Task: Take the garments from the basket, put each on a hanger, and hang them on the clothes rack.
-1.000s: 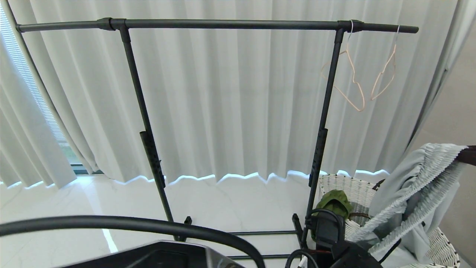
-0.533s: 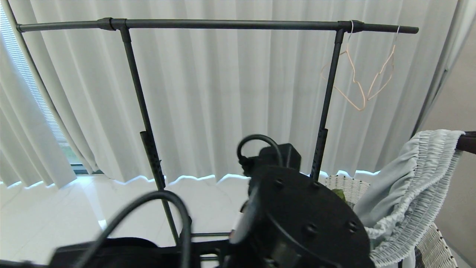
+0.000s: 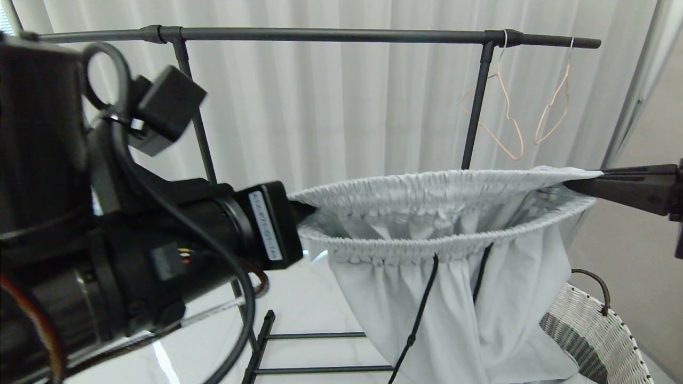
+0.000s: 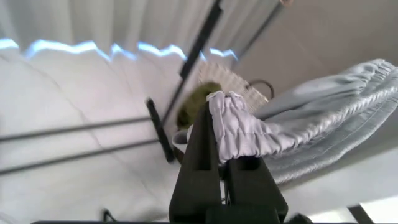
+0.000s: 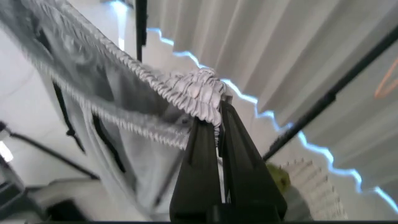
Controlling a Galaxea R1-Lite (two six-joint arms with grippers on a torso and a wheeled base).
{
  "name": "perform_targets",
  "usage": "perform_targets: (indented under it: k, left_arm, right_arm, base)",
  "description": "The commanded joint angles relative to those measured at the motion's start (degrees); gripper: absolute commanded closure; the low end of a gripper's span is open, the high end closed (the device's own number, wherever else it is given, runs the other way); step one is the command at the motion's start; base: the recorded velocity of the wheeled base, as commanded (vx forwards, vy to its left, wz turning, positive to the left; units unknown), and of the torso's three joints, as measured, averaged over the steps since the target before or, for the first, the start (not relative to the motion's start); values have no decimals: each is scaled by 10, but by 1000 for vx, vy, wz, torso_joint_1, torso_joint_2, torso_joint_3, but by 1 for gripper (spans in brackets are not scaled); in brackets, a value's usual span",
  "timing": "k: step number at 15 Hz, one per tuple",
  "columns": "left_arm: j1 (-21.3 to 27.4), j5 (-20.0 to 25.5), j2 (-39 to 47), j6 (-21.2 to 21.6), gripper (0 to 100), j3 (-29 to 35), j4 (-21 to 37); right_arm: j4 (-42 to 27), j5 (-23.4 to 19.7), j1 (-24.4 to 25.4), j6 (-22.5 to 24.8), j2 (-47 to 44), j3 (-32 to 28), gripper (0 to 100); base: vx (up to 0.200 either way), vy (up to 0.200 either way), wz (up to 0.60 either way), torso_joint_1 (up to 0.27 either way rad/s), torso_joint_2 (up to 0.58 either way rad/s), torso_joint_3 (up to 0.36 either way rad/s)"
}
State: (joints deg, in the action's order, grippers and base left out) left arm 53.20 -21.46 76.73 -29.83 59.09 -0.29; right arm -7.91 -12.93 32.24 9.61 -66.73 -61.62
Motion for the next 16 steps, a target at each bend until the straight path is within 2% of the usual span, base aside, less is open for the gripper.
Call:
perform_targets:
  k: [1, 4, 7, 8, 10, 12, 16]
  left_arm:
    - [-56, 19, -73, 35, 100, 1, 28]
    - [-76, 21, -116, 112, 100, -1, 95]
    - [-112, 20, -117, 183, 100, -4, 103]
    - [-129, 20, -116, 225, 100, -13, 104]
    - [-167, 19, -110, 298, 100, -19, 104]
    - [-215, 20, -89, 335, 100, -1, 104]
    - [-227, 19, -76, 338, 100, 9, 103]
  right_arm:
    - [34, 1, 7, 0, -60, 0, 100]
    - [51, 2, 16, -1, -85, 1, 100]
    - [51, 5, 17, -1, -80, 13, 100]
    - [51, 15, 15, -2, -68, 22, 100]
    - [47, 65, 15, -2, -43, 34, 100]
    - [47, 102, 15, -5, -26, 43, 100]
    - [51, 121, 12, -17, -17, 63, 100]
  base:
    - [0, 0, 0, 0, 0, 0]
    - [0, 0, 0, 0, 0, 0]
    - [0, 0, 0, 0, 0, 0]
    - [0, 0, 0, 0, 0, 0]
    - [0, 0, 0, 0, 0, 0]
    - [0, 0, 0, 0, 0, 0]
    - [0, 0, 0, 0, 0, 0]
